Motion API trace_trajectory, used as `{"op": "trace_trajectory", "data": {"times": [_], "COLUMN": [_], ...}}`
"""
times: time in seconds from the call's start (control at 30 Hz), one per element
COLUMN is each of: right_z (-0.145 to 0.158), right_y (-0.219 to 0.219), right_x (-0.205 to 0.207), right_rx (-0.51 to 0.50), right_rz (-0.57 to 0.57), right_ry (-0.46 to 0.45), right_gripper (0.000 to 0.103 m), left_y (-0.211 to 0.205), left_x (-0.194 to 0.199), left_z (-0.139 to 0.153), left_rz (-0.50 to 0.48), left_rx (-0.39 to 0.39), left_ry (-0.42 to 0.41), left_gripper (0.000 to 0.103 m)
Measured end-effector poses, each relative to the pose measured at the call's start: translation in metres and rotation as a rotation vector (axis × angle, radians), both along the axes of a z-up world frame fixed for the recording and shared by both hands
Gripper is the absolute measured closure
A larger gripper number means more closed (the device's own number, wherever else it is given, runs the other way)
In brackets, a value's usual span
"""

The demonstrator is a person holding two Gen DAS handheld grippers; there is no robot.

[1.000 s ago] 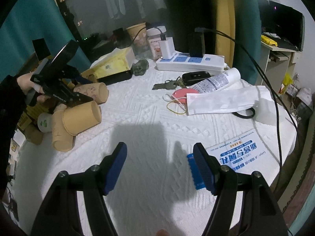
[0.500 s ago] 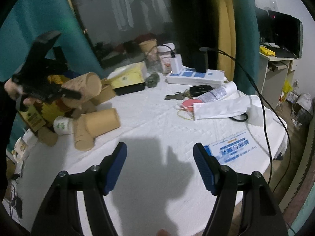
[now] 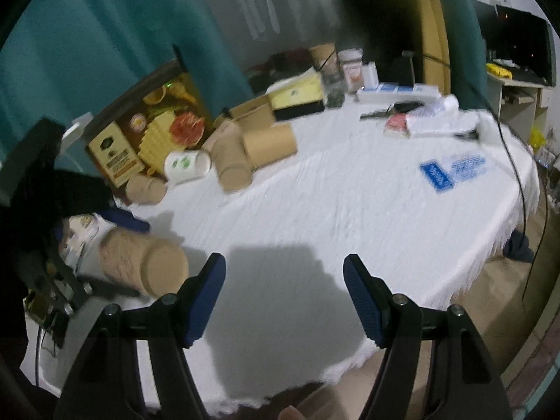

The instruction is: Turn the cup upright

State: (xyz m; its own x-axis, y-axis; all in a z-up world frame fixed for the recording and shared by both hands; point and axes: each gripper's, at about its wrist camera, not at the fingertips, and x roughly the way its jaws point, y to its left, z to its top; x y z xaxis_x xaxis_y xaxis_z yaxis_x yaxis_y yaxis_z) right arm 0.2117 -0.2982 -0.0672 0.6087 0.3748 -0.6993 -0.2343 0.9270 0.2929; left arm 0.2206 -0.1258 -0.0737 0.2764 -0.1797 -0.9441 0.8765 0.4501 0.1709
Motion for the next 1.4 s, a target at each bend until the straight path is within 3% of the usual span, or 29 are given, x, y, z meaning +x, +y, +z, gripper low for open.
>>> {"op": "trace_trajectory", "data": {"times": [0.13, 0.33, 0.57, 0.8, 0.93, 1.1, 1.23, 1.4], "right_z": [-0.015, -0.018, -0.008, 0.002, 0.013, 0.031, 0.039, 0.036], "right_y": [0.002, -0.002, 0.000, 0.010, 0.024, 0.068, 0.123, 0.179], "right_x": [-0.021, -0.034, -0.037, -0.032, -0.022, -0.009, -0.013, -0.013], "right_rx": [-0.002, -0.027, -0.050, -0.089, -0.144, -0.245, -0.351, -0.503], "right_rz": [-0.014, -0.032, -0.021, 0.042, 0.156, 0.444, 0.764, 0.990], "right_ry": [0.044, 0.060, 0.037, 0.014, -0.013, -0.041, -0.072, -0.076], "right_gripper": [0.036, 0.036, 0.036, 0.036, 0.036, 0.036, 0.036, 0.036], "left_y": [0.002, 0.006, 0.002, 0.006, 0.019, 0.054, 0.094, 0.141], "left_x": [-0.015, -0.021, -0.021, -0.019, -0.023, -0.055, -0.092, -0.143], "left_z": [-0.029, -0.030, -0.037, -0.037, -0.018, 0.013, 0.024, 0.017], "left_rz": [0.003, 0.008, 0.018, 0.054, 0.129, 0.286, 0.483, 0.807], "left_rx": [0.051, 0.033, 0.064, 0.044, -0.037, -0.176, -0.311, -0.496], "left_ry": [0.030, 0.019, -0.012, -0.015, -0.029, -0.092, -0.139, -0.170], "left_gripper": [0.038, 0.036, 0.032, 0.020, 0.020, 0.019, 0.019, 0.019]}}
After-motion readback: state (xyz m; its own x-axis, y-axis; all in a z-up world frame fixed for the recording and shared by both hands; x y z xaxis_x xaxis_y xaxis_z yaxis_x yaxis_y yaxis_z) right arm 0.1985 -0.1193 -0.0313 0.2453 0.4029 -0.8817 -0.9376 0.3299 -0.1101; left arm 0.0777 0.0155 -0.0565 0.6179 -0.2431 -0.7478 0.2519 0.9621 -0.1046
